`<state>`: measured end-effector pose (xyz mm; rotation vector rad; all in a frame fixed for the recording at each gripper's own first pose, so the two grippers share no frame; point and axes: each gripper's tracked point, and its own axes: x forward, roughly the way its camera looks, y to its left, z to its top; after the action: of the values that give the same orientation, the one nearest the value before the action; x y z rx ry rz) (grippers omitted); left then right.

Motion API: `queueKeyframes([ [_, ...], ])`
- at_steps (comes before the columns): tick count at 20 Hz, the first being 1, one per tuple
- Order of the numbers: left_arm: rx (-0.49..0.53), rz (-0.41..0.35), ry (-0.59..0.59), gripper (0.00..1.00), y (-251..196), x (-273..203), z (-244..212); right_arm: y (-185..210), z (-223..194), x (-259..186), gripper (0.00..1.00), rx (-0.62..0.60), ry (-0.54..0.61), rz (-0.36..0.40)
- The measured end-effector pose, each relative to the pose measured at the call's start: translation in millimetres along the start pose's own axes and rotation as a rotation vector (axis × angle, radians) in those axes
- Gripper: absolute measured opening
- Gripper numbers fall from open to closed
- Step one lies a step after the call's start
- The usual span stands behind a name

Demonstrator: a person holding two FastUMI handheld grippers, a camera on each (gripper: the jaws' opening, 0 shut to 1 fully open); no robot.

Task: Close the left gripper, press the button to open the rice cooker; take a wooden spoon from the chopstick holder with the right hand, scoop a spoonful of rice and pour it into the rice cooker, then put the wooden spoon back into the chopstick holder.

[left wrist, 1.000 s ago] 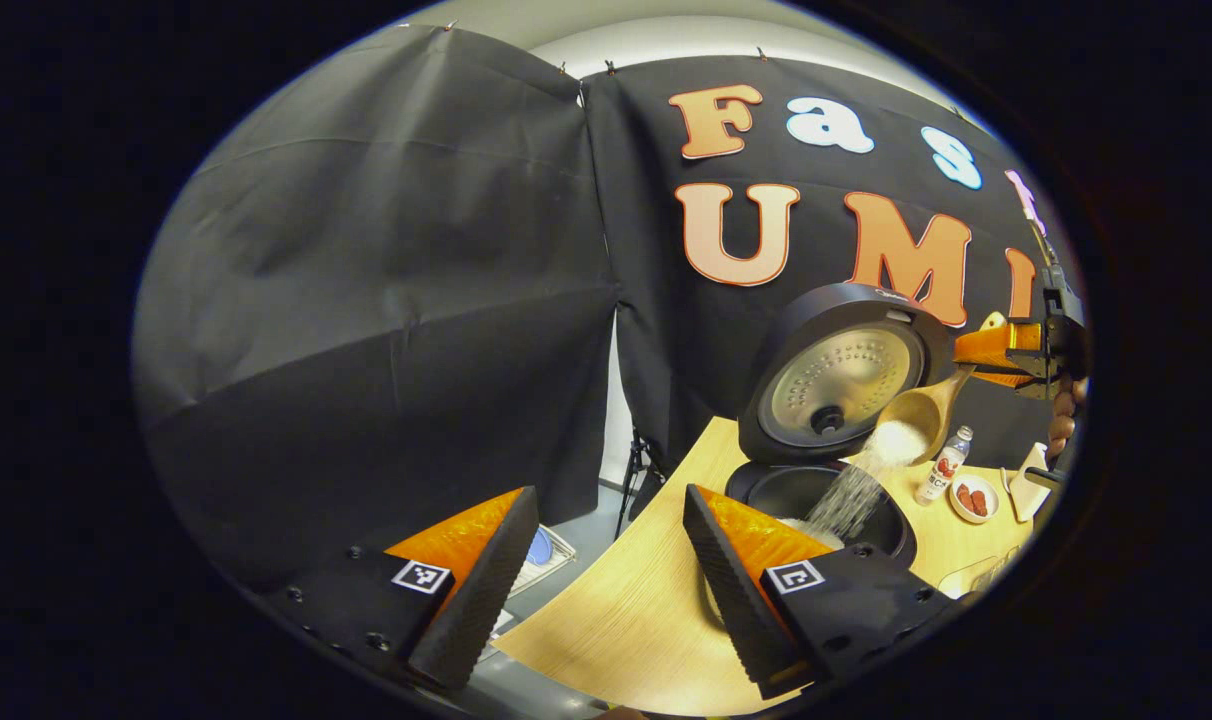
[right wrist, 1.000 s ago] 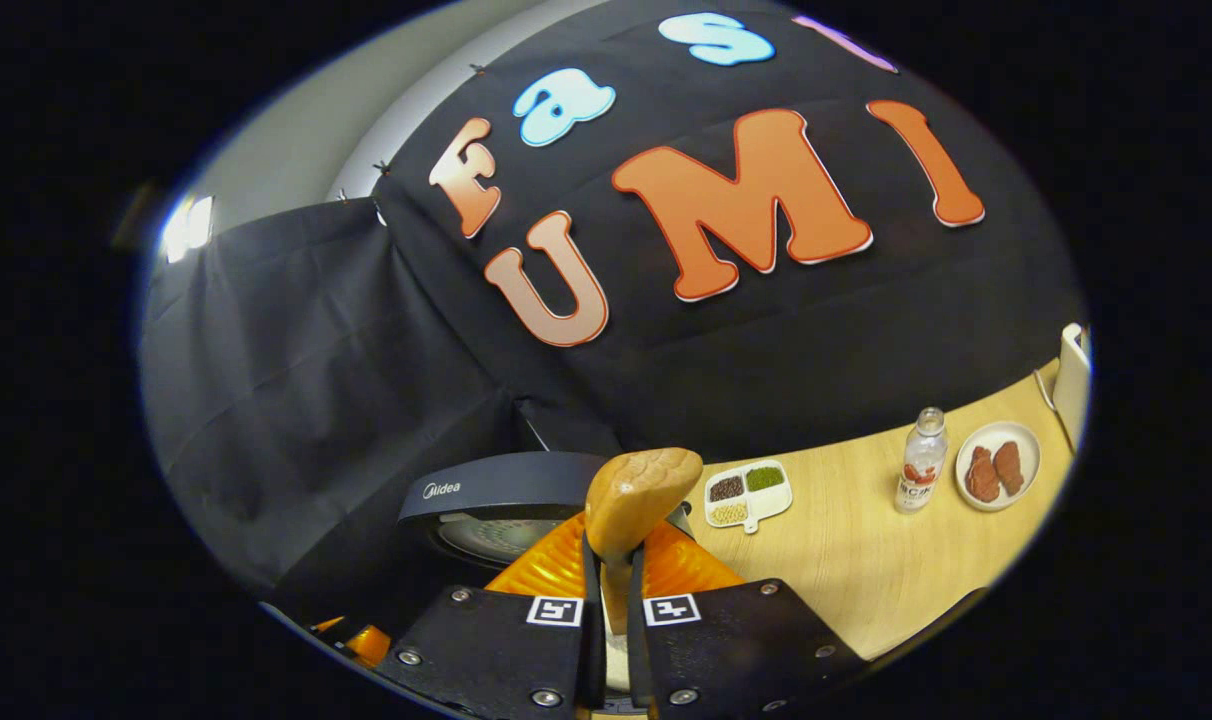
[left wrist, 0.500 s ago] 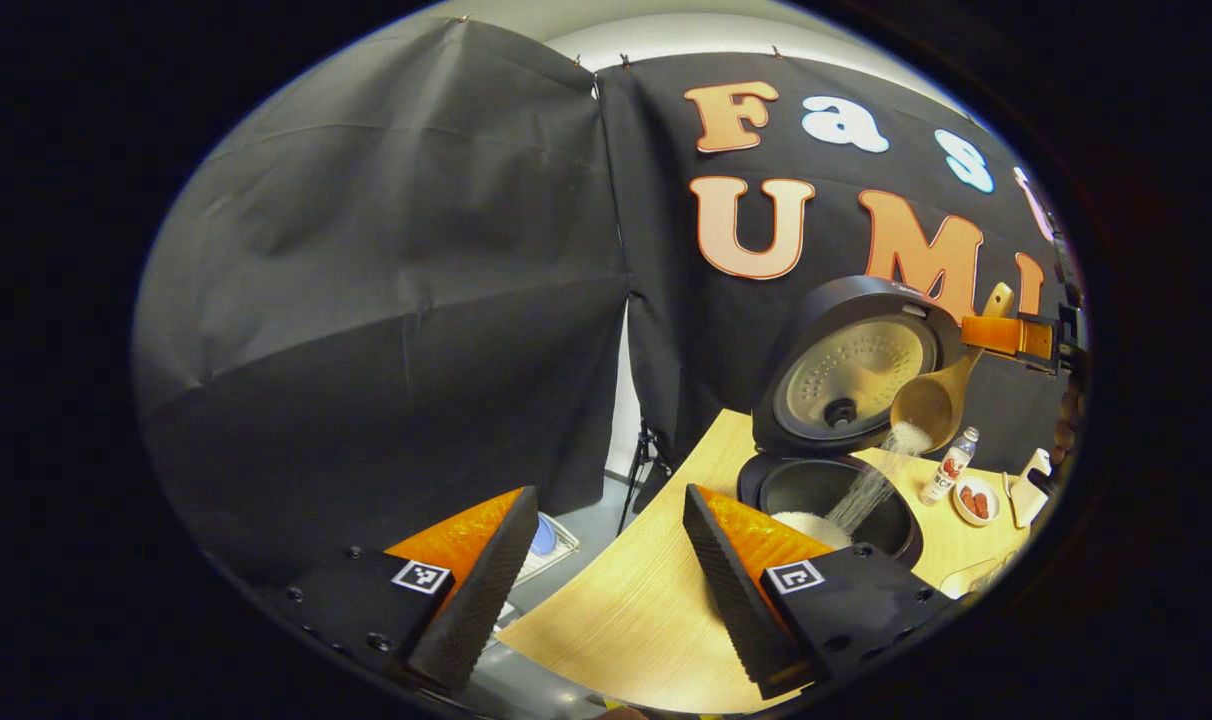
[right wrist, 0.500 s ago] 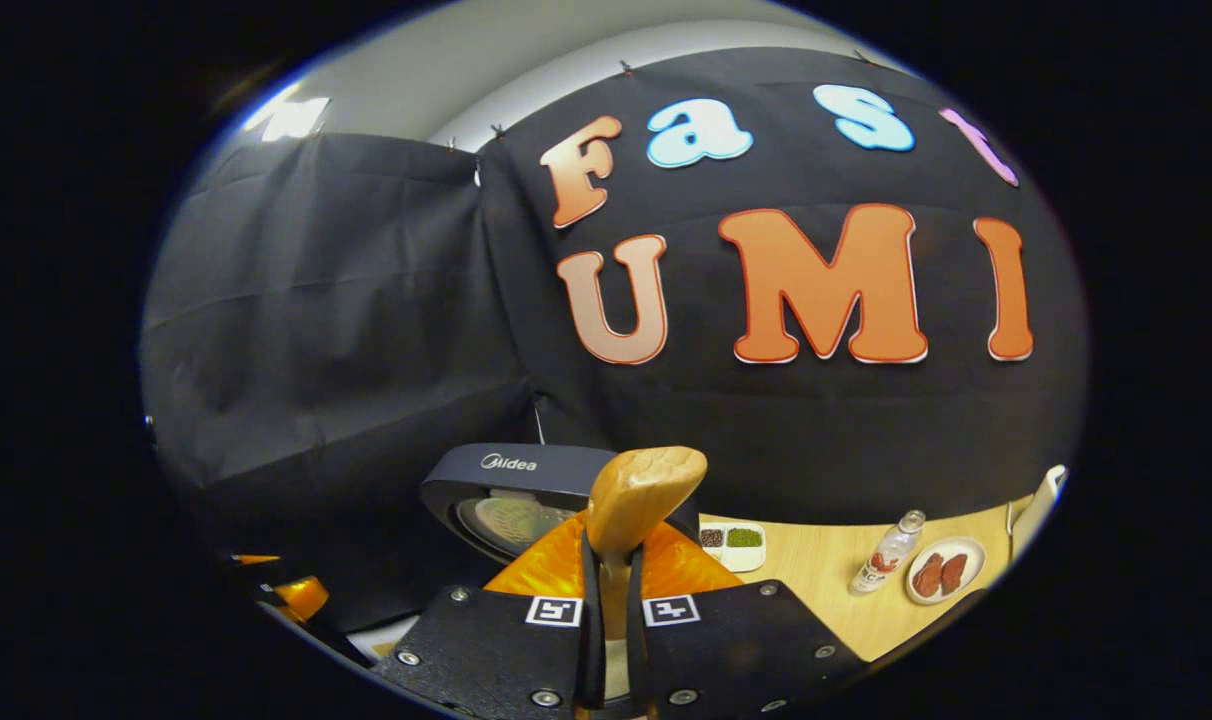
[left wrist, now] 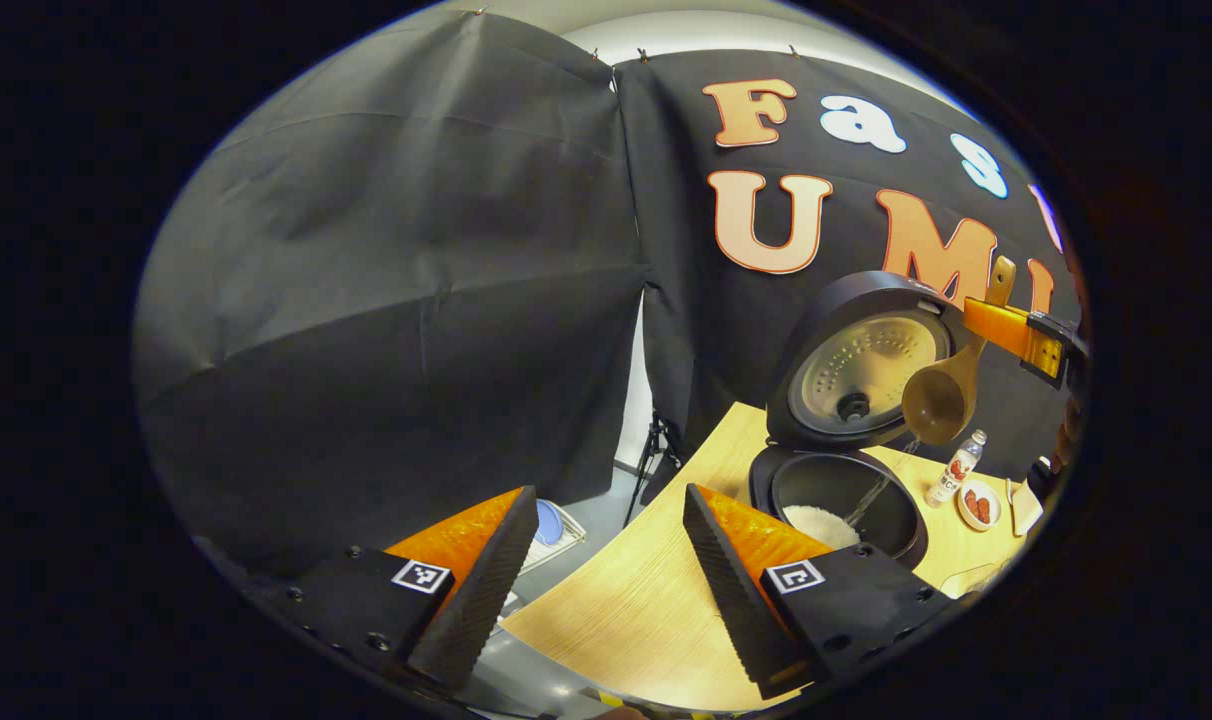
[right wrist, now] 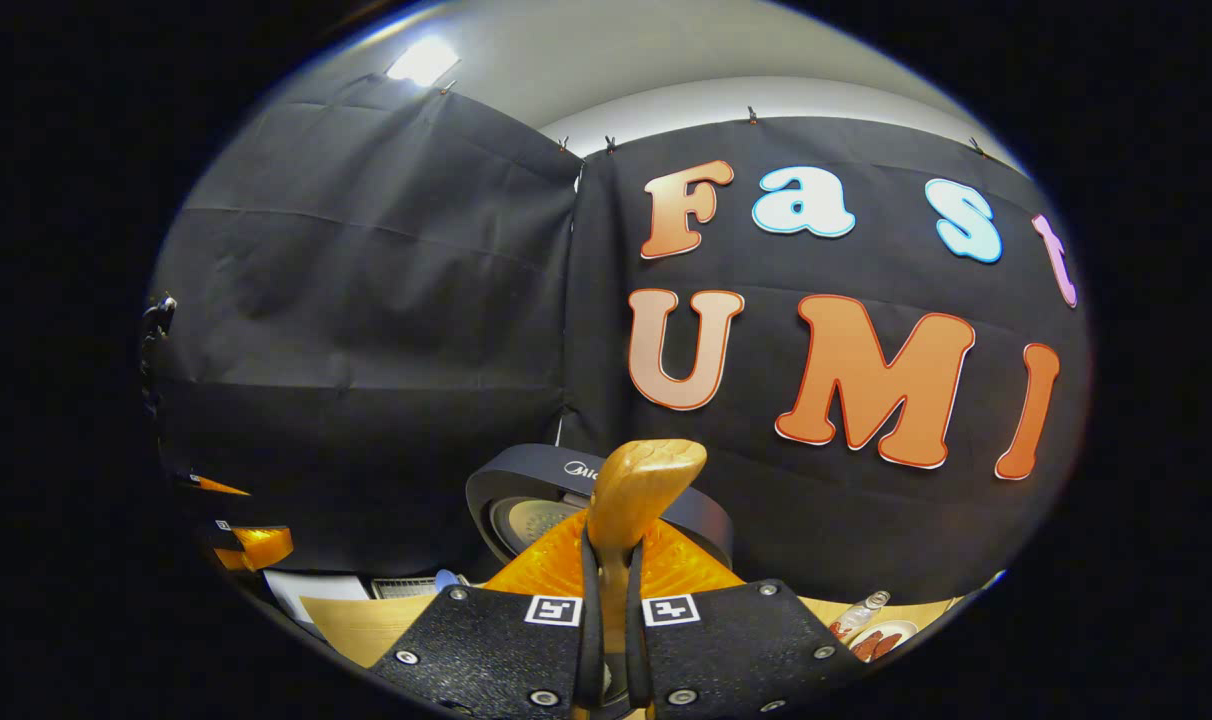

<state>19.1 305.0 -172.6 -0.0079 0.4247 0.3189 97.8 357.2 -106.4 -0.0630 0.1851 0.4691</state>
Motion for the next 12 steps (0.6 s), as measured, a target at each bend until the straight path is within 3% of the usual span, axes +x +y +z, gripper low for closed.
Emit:
queueKeyframes([
  [5, 0.010, 0.009, -0.015, 0.99, -18, -17, 5, -31, -3, -26, 0.08, 0.197, 0.025, -0.009],
  [12, -0.002, -0.064, -0.002, 0.99, -93, -39, 9, -133, -48, -106, 0.08, 0.351, 0.120, -0.123],
])
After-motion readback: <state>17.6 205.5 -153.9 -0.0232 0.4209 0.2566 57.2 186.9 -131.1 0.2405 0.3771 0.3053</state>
